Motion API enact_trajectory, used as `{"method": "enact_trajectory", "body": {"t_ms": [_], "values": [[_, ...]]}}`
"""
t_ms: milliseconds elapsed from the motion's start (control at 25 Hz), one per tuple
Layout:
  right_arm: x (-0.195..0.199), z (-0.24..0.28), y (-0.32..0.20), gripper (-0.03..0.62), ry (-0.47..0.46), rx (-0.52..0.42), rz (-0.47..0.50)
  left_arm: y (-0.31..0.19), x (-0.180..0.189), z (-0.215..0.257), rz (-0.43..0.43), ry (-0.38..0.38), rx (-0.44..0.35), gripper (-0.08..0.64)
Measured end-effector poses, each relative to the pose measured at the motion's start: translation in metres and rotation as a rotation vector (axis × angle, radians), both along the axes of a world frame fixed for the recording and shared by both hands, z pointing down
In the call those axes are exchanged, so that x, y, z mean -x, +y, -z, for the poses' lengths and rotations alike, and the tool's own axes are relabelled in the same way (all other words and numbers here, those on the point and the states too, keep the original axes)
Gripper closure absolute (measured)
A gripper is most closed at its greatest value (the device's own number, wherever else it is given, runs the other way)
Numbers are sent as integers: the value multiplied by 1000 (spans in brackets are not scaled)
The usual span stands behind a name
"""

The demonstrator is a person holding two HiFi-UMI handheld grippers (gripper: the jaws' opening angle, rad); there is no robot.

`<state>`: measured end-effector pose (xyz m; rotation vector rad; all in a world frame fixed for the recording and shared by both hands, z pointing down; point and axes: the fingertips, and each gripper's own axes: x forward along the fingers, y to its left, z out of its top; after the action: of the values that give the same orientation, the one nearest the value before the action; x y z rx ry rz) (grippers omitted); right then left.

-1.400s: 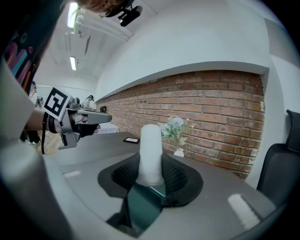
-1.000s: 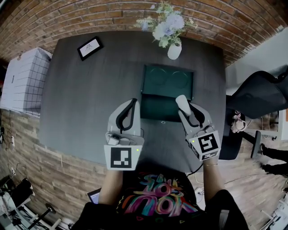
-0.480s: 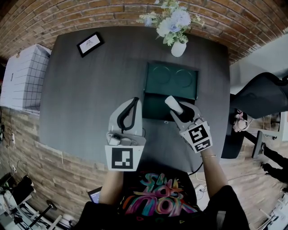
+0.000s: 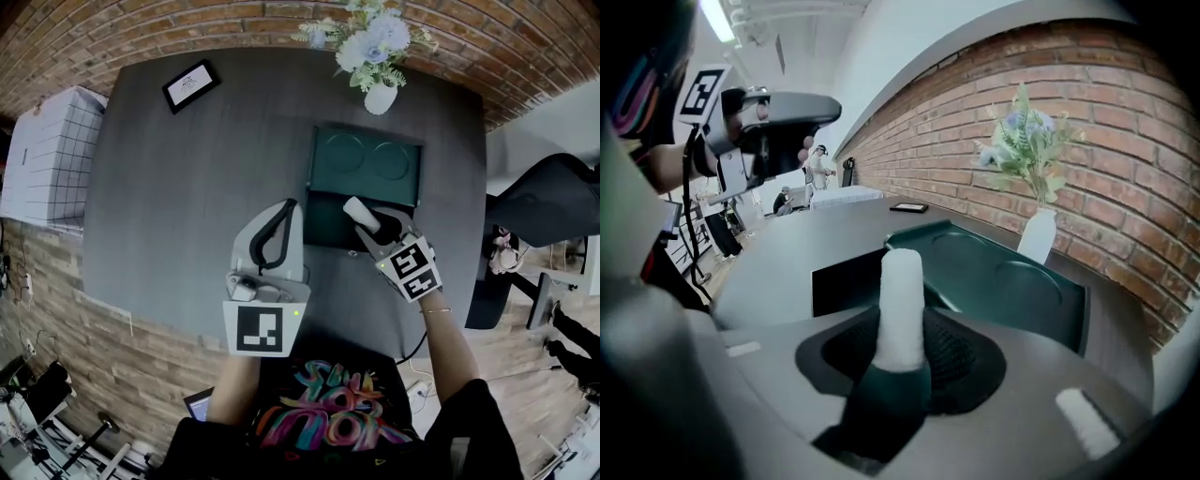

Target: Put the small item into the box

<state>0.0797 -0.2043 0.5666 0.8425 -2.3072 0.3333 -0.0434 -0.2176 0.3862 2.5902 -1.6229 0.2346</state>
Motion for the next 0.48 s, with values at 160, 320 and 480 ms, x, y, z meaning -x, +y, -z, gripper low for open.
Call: {"method": "enact_trajectory", "body": {"t_ms": [160, 320, 480], "values": [[6, -11, -3, 451, 26, 13, 31, 1, -1, -3, -3, 3, 10, 558], [11, -17, -6, 451, 67, 17, 74, 0, 1, -2, -2, 6, 7, 558], [17, -24, -8, 451, 117, 21, 131, -2, 4, -3, 5, 4, 7, 558]]}}
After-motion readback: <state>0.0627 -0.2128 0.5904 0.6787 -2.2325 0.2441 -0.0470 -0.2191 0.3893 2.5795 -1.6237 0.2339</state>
